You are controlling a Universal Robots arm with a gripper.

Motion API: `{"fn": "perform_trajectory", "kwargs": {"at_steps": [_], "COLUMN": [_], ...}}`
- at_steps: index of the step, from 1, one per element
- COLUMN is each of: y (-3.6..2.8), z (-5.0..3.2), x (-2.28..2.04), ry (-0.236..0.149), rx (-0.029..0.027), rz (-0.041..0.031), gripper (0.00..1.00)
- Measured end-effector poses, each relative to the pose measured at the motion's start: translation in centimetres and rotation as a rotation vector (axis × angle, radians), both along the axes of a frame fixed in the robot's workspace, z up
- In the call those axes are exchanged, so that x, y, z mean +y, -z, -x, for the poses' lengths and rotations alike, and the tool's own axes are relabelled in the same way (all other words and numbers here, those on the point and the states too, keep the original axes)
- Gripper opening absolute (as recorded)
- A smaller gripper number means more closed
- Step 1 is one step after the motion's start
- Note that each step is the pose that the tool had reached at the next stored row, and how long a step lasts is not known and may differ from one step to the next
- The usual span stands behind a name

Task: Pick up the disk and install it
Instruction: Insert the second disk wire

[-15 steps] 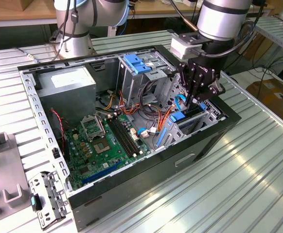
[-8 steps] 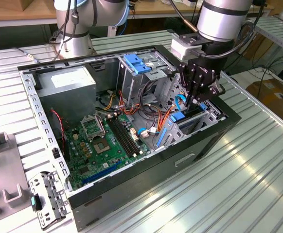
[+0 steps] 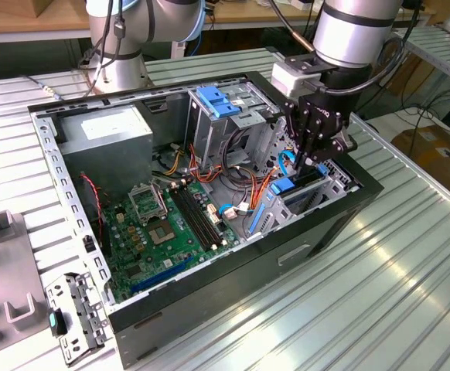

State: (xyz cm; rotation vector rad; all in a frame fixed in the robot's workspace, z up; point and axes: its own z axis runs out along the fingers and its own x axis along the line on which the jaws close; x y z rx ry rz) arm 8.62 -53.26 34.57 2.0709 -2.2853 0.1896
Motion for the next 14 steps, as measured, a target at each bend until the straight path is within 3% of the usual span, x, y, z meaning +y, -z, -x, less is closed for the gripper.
{"fn": "perform_trajectory", "kwargs": {"at_steps": [4,9,14], "y": [0.24,0.63,0.66], "z": [0.0,0.0,0.0], "x": [-0.13,-0.33,-0.32], "ry": [0.0,0.0,0.0], "rx": [0.0,0.0001,-0.0002], "rz": [-0.0136,-0.0207,-0.0226], "gripper": [0.16,0.16,0.16]}}
